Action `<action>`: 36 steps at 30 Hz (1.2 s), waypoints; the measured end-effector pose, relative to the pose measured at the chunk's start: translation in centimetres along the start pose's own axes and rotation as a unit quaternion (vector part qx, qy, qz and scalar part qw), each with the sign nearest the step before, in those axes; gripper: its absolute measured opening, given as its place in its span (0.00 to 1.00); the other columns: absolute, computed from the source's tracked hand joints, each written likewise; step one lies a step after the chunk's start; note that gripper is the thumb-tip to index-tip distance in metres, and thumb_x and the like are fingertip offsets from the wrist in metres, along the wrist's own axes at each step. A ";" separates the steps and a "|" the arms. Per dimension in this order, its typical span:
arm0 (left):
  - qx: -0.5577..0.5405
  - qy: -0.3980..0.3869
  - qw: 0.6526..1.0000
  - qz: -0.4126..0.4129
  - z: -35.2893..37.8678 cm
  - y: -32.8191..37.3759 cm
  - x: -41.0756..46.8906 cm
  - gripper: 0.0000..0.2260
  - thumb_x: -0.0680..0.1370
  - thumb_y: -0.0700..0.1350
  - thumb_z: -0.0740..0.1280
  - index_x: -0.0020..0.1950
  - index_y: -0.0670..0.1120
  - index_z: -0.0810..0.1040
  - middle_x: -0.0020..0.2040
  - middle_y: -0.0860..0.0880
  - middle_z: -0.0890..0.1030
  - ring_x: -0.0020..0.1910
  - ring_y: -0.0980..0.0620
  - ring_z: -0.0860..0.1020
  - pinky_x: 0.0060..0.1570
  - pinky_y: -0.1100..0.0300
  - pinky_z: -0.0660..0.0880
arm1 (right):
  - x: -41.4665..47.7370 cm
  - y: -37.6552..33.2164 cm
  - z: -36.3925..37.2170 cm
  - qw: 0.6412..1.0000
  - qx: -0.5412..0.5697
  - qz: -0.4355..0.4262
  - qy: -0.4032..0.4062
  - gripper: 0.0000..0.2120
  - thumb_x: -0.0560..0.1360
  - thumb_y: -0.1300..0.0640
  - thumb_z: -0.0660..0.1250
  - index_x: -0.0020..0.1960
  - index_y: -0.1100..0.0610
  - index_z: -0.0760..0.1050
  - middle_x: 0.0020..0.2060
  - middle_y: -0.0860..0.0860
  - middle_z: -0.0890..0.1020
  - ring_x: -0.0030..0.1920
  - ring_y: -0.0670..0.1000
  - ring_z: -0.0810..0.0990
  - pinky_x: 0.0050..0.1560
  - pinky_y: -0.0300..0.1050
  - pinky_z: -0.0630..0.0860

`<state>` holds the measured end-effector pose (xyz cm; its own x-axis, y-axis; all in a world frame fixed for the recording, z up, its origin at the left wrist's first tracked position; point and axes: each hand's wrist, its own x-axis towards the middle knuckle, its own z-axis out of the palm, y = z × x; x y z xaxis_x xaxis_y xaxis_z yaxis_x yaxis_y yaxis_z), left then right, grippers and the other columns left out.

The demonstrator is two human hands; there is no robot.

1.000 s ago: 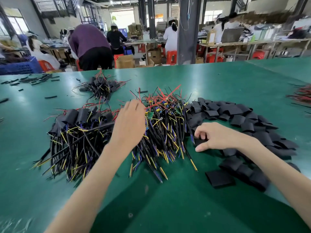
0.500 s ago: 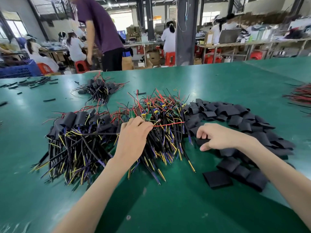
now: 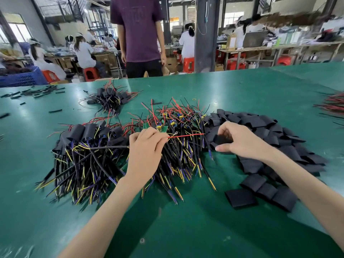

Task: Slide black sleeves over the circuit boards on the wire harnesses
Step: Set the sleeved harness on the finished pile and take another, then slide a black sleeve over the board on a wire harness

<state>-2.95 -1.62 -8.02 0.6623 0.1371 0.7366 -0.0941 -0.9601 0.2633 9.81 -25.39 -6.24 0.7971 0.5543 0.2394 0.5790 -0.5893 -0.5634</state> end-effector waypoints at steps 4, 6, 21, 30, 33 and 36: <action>-0.004 0.021 1.000 0.011 -0.1 0.2 0.0 0.04 0.77 0.41 0.68 0.47 0.47 0.83 0.43 0.51 0.79 0.45 0.54 0.73 0.51 0.55 0.62 | -0.3 -1.1 1.1 0.996 0.086 -0.006 0.015 0.18 0.64 0.59 0.78 0.46 0.49 0.72 0.39 0.44 0.77 0.39 0.40 0.74 0.43 0.32 0.69; -0.002 0.028 1.000 0.014 -0.1 0.2 0.0 0.04 0.77 0.40 0.68 0.47 0.47 0.83 0.43 0.51 0.79 0.44 0.52 0.75 0.51 0.54 0.63 | -0.4 -1.4 1.5 0.995 0.095 -0.010 0.009 0.18 0.63 0.60 0.78 0.47 0.50 0.73 0.39 0.44 0.78 0.37 0.38 0.74 0.40 0.27 0.68; 0.006 0.044 0.998 0.035 0.2 -0.1 -0.1 0.05 0.77 0.41 0.68 0.48 0.47 0.83 0.43 0.52 0.78 0.42 0.51 0.76 0.50 0.54 0.65 | -1.4 -3.5 1.8 0.988 0.148 -0.005 0.039 0.19 0.63 0.59 0.79 0.49 0.52 0.74 0.39 0.44 0.78 0.37 0.39 0.74 0.40 0.24 0.68; 0.055 0.040 0.993 0.093 0.1 -0.3 -0.1 0.06 0.77 0.42 0.67 0.48 0.47 0.84 0.41 0.50 0.79 0.41 0.48 0.77 0.50 0.52 0.66 | -1.6 -3.8 1.8 0.980 0.161 -0.039 0.106 0.20 0.61 0.62 0.79 0.48 0.51 0.74 0.43 0.47 0.78 0.41 0.42 0.75 0.46 0.31 0.71; 0.062 0.027 0.992 0.104 0.0 -0.1 -0.1 0.05 0.76 0.42 0.68 0.49 0.46 0.84 0.42 0.49 0.79 0.43 0.50 0.75 0.52 0.56 0.65 | -1.6 -3.7 2.0 0.986 0.074 -0.092 0.122 0.20 0.61 0.61 0.79 0.49 0.53 0.75 0.43 0.44 0.74 0.45 0.47 0.73 0.49 0.36 0.68; 0.040 0.009 0.993 0.107 0.0 0.6 -0.3 0.06 0.76 0.40 0.68 0.49 0.43 0.83 0.42 0.46 0.78 0.43 0.47 0.75 0.49 0.56 0.67 | -1.8 -3.7 2.4 0.978 -0.045 -0.163 0.124 0.18 0.64 0.60 0.77 0.51 0.58 0.76 0.45 0.49 0.75 0.49 0.51 0.70 0.51 0.37 0.62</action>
<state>-3.15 -2.28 -8.07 0.6196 -0.0678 0.7819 -0.1704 -0.9841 0.0497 5.83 -22.79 -6.50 0.5787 0.5680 0.5852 0.8128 -0.4607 -0.3565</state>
